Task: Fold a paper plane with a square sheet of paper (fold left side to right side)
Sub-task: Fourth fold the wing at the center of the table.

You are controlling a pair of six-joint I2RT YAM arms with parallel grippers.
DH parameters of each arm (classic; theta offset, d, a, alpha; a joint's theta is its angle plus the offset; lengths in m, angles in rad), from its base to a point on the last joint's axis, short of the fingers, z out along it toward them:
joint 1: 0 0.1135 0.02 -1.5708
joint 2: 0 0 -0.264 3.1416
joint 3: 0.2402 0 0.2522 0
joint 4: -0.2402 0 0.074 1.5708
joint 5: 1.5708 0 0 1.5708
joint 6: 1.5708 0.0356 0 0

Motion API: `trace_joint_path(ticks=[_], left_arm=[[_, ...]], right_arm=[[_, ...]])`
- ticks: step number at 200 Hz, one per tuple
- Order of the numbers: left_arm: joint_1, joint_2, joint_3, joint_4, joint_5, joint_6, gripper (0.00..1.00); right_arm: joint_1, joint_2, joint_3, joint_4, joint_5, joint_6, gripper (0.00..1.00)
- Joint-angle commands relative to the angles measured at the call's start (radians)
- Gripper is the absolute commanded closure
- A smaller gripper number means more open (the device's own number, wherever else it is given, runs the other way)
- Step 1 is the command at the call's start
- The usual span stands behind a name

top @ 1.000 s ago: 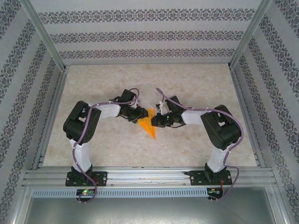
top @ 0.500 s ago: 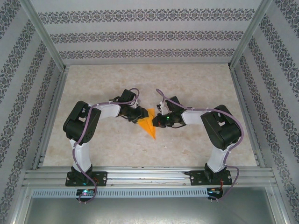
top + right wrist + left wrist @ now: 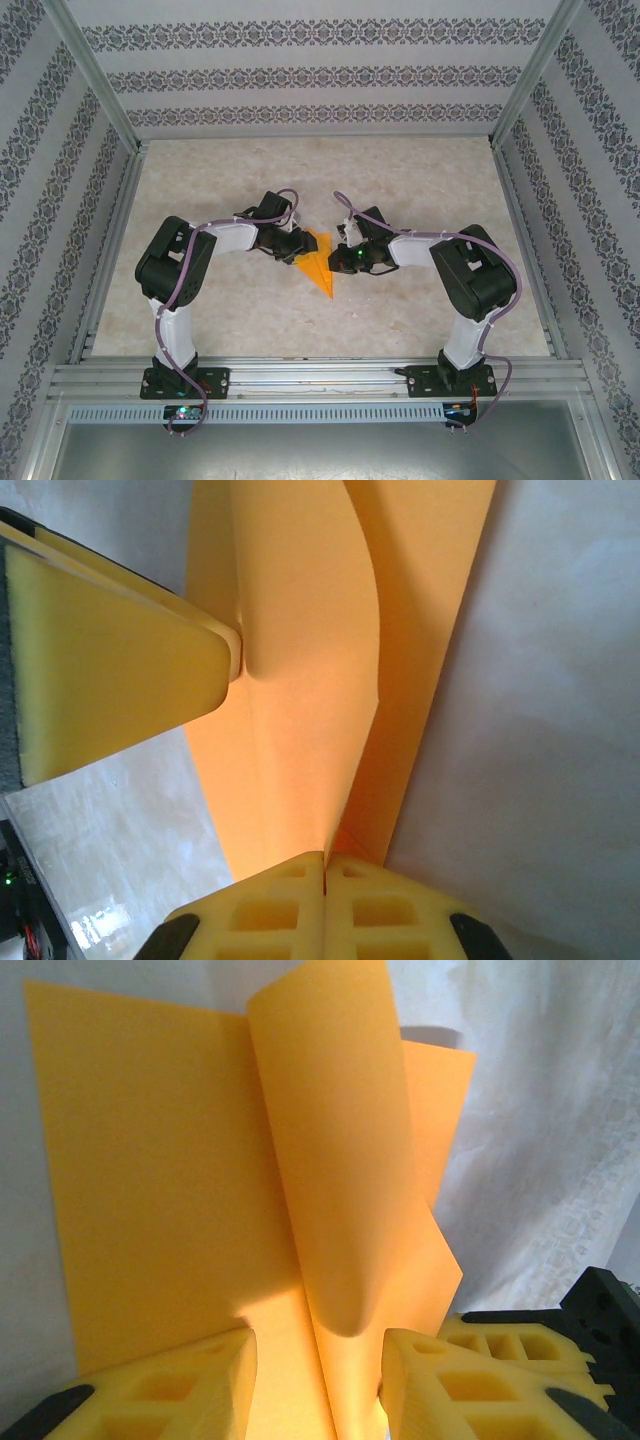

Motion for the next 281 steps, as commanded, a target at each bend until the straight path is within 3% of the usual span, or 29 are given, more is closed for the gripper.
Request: trace_joint_path(ticks=[1,177,263,281], left_arm=[[-0.016,0.035,-0.014,-0.089,-0.059,0.017,0.6],[-0.015,0.021,-0.01,-0.075,-0.05,0.007,0.58],[-0.015,-0.109,0.0,-0.022,-0.04,-0.033,0.53],[-0.016,-0.136,-0.018,0.0,-0.039,-0.036,0.58]], right_arm=[[-0.009,0.015,0.023,-0.019,0.018,-0.031,0.97],[-0.003,0.074,0.011,-0.082,0.068,-0.042,0.98],[-0.011,0.106,0.01,-0.112,0.074,-0.019,1.0],[-0.014,0.103,0.007,-0.114,0.077,-0.016,1.0]])
